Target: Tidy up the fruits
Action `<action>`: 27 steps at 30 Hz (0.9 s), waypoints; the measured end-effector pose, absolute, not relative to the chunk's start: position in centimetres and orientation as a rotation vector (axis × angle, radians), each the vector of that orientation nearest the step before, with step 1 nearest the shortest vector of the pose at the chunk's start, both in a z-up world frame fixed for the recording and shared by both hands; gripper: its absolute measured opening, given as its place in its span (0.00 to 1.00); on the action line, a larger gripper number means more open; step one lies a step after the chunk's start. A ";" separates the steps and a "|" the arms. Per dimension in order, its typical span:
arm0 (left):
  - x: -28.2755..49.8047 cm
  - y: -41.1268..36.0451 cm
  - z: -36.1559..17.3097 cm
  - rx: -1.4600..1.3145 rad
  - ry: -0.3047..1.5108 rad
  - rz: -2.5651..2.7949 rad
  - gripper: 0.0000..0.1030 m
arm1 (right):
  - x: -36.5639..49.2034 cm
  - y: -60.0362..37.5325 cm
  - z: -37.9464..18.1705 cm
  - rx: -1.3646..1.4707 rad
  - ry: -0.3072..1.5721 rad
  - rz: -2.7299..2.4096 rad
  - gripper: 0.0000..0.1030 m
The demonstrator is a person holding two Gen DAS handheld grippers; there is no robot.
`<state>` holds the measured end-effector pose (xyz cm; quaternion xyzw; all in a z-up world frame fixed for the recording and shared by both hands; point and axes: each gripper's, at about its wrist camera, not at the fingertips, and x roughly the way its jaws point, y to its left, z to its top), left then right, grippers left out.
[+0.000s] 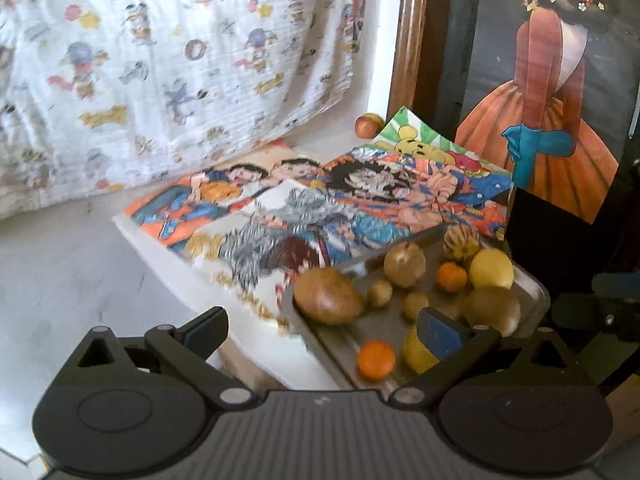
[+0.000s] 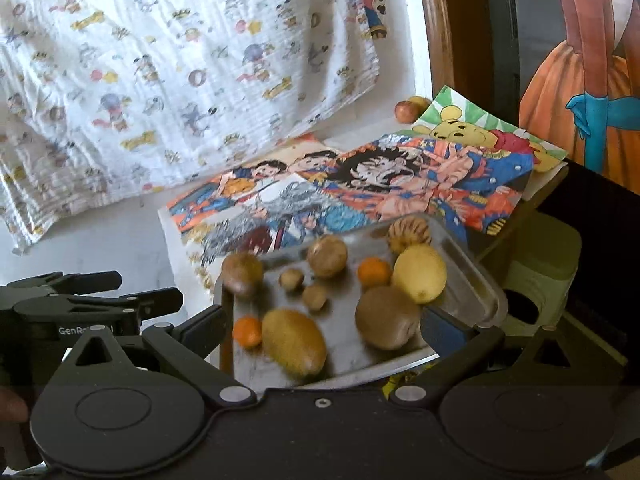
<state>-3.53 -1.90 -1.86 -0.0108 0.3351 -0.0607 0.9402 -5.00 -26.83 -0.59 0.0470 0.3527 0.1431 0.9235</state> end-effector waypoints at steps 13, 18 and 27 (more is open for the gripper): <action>-5.3 -2.2 -1.8 -0.025 0.678 -0.122 1.00 | -5.8 -26.5 -0.9 0.099 0.721 0.302 1.00; -5.2 -2.1 -1.8 -0.028 0.682 -0.121 1.00 | -5.5 -26.5 -1.0 0.095 0.726 0.306 1.00; -5.0 -2.1 -2.1 -0.032 0.691 -0.125 1.00 | -5.3 -26.2 -1.3 0.092 0.736 0.303 1.00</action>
